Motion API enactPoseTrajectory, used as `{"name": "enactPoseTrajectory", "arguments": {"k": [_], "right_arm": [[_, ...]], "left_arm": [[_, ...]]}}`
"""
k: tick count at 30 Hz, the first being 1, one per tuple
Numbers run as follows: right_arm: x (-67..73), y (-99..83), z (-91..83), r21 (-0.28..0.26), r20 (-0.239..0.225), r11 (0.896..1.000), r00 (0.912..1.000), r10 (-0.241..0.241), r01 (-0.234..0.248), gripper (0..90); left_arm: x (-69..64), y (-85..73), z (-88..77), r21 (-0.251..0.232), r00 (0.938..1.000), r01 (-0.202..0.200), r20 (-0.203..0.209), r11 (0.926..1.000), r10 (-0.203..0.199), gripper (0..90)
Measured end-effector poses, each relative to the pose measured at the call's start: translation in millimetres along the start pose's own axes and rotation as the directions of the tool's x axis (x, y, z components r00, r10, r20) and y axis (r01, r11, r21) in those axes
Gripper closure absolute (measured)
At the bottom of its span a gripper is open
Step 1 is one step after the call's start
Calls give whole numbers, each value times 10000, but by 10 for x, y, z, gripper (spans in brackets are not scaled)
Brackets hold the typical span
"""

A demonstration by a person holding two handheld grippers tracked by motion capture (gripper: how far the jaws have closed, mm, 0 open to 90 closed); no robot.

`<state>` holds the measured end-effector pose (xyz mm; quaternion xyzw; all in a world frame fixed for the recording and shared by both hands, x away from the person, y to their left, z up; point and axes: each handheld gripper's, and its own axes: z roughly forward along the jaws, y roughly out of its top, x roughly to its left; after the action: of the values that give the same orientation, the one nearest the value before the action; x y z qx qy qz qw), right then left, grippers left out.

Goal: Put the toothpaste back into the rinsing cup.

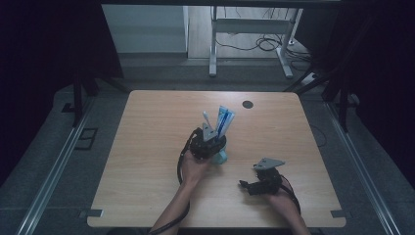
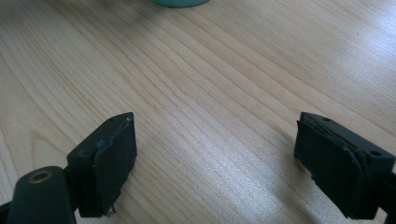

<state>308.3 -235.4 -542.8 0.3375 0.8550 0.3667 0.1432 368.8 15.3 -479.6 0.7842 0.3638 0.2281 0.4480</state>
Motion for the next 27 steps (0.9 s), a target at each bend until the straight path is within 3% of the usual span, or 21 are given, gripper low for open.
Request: {"name": "enactPoseTrajectory", "arguments": {"k": [13, 27], "right_arm": [[0, 0, 0, 8, -5, 10000, 10000, -3, 3, 132], [0, 0, 0, 10, -7, 10000, 10000, -4, 4, 132]], "left_arm": [[17, 22, -14, 617, 9993, 179, 326, 9979, -200, 640], [66, -3, -15, 845, 9965, 472, 645, 9953, -528, 646]]}}
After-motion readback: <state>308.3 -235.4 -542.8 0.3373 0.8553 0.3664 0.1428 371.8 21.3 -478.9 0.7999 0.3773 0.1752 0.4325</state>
